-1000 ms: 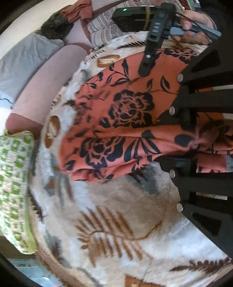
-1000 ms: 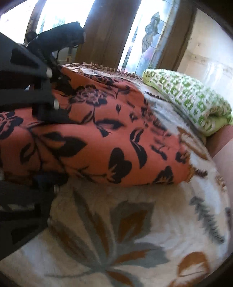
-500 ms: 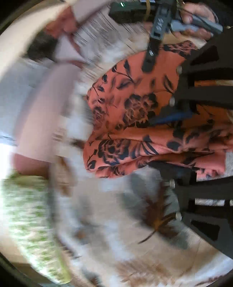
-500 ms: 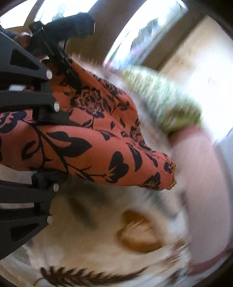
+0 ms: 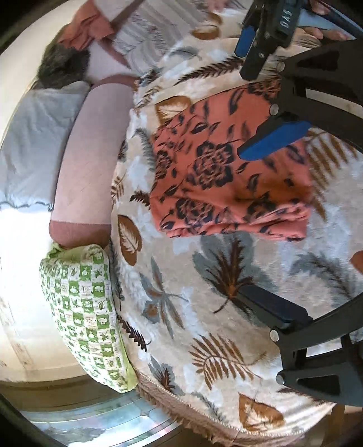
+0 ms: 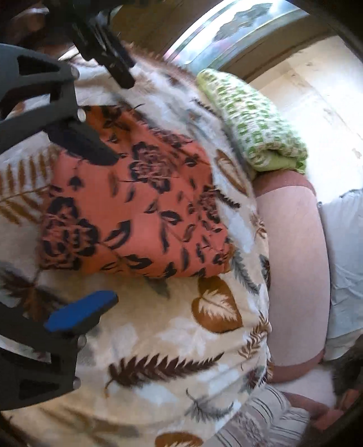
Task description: Fold small clothes
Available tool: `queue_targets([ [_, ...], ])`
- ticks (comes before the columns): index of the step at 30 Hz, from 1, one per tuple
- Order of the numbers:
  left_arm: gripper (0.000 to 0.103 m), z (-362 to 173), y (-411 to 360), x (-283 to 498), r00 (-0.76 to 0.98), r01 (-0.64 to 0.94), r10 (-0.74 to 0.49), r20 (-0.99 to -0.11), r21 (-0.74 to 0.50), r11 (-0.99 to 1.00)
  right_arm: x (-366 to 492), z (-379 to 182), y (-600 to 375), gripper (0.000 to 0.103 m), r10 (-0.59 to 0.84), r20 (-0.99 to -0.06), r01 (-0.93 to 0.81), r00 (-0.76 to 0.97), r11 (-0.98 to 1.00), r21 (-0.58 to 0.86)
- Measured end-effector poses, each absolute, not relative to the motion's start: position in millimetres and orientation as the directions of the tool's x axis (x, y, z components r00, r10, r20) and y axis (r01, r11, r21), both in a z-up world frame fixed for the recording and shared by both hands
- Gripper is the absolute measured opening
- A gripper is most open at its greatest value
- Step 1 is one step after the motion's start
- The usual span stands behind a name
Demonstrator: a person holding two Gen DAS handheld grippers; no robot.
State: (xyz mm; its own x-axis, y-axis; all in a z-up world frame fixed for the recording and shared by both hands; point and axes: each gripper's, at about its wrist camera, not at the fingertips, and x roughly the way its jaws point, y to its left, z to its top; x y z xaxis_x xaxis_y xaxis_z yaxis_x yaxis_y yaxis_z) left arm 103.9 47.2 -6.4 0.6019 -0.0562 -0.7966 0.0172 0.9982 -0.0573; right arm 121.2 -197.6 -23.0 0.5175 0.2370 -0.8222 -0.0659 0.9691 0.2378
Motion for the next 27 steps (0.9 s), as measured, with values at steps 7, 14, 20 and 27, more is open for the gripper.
queue_targets([
  [7, 0.091, 4, 32, 89, 0.601, -0.004, 0.029, -0.799, 0.033, 0.999, 91, -24, -178, 0.098, 0.133, -0.865, -0.076, 0.484, 0.991, 0.11],
  [14, 0.098, 19, 24, 83, 0.618, 0.012, -0.008, -0.786, 0.0, 1.0, 93, -11, -171, 0.098, 0.114, -0.86, -0.091, 0.498, 0.993, 0.079],
  [20, 0.1, 21, 16, 84, 0.623, 0.059, -0.054, -0.78, -0.023, 0.998, 96, -10, -168, 0.098, 0.112, -0.861, -0.1, 0.497, 0.992, 0.072],
  [27, 0.1, 23, 8, 79, 0.636, 0.079, -0.058, -0.769, -0.01, 0.997, 97, -11, -167, 0.098, 0.106, -0.863, -0.095, 0.495, 0.993, 0.068],
])
